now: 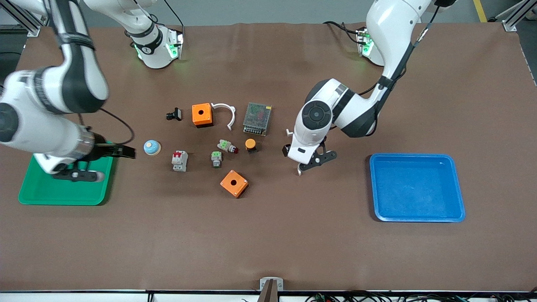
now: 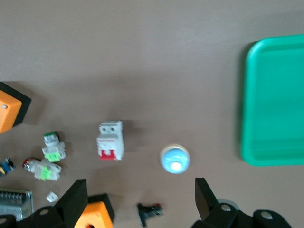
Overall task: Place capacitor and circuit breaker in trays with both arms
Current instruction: 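Grasp the capacitor with the left gripper while the right gripper grasps the breaker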
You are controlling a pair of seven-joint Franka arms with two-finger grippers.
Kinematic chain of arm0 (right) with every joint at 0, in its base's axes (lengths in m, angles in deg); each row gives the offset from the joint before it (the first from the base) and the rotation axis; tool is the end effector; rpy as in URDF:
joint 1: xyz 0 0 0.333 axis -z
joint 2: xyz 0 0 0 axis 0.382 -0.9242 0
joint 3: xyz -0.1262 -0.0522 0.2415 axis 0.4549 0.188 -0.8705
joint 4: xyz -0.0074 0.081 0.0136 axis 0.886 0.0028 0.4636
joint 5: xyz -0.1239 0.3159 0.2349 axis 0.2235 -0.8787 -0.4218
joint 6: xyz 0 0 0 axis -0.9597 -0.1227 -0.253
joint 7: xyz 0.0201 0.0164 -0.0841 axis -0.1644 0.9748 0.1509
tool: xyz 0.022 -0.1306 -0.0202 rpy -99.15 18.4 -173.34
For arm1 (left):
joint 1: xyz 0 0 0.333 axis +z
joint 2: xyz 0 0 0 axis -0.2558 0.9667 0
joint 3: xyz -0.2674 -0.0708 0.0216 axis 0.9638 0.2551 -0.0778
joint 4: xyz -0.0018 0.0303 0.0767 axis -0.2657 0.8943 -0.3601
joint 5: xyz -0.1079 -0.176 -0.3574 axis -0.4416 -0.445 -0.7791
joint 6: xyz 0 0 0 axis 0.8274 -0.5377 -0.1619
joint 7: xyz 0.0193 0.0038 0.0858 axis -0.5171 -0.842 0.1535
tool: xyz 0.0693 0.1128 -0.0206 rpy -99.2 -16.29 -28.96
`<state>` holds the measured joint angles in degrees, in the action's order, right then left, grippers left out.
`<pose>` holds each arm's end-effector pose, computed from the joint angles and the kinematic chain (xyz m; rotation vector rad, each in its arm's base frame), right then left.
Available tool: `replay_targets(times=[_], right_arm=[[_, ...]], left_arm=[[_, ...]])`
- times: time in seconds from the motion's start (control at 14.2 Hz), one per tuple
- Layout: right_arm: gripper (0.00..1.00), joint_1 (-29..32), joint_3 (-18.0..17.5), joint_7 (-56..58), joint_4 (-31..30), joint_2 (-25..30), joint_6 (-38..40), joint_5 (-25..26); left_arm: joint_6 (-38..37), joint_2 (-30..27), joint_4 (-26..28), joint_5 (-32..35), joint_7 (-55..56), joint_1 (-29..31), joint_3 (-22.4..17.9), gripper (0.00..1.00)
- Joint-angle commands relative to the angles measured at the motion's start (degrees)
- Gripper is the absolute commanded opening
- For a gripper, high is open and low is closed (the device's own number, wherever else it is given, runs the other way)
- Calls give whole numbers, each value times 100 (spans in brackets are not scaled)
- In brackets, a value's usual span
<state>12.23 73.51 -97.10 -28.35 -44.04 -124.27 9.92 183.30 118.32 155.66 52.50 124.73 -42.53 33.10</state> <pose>0.6137 0.0858 0.3388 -3.0906 0.1468 0.2232 0.5227 -0.4192 0.2101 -3.0784 -0.5772 0.1650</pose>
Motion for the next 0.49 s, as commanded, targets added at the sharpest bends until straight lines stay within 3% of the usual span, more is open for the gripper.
replay_targets(times=[0.0, 0.21, 0.42], right_arm=[[100, -452, 47, -387, -1109, 234, -1130, -108], [100, -866, 56, -467, -1823, 147, -2423, -108], [100, -1006, 65, -458, -1948, -152, -2831, -30]], left_arm=[[661, -79, 435, 122, 227, -51, -7, 100], [1057, -1, 664, 131, 316, -86, -15, 99], [1708, 122, 902, 139, 316, -95, -33, 98]])
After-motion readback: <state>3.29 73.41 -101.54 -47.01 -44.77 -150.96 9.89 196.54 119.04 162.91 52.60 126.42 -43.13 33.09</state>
